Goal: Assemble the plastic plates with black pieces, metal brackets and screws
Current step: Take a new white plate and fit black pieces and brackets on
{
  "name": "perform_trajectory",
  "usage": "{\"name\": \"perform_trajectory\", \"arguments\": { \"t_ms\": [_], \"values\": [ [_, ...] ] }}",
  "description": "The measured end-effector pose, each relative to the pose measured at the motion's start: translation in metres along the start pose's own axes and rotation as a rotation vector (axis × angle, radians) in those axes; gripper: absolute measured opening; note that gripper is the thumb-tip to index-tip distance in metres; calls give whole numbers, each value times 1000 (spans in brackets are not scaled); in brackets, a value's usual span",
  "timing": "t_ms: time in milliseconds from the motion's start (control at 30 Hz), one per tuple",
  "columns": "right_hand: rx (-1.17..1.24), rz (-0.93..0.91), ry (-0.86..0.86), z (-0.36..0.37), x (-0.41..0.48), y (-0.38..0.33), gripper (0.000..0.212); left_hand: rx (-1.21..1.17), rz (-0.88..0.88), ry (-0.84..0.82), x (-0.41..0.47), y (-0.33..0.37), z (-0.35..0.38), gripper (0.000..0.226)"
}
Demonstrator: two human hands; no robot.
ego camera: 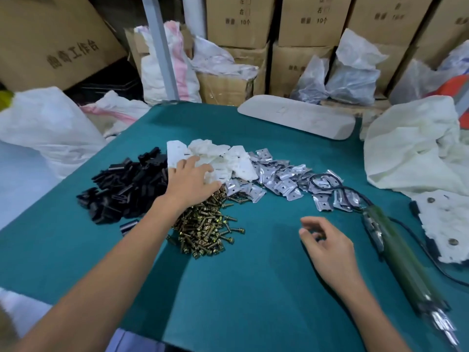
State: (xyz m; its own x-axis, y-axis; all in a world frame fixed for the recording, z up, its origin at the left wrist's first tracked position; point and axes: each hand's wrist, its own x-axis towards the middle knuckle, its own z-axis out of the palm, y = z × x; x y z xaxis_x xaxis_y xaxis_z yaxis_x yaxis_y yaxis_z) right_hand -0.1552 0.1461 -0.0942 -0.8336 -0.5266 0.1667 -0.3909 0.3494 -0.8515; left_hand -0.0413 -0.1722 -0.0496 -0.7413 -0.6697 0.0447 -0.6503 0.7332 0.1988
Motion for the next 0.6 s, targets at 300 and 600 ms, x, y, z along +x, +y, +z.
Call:
{"name": "perform_trajectory", "arguments": {
  "t_ms": [300, 600],
  "values": [
    [33, 19, -4, 0, 1, 0, 17, -98, -344, 93, 33, -22, -18, 82],
    [130, 25, 33, -1, -2, -7, 25, -502, -90, 440, -1, 1, -42, 77]
  ]
}}
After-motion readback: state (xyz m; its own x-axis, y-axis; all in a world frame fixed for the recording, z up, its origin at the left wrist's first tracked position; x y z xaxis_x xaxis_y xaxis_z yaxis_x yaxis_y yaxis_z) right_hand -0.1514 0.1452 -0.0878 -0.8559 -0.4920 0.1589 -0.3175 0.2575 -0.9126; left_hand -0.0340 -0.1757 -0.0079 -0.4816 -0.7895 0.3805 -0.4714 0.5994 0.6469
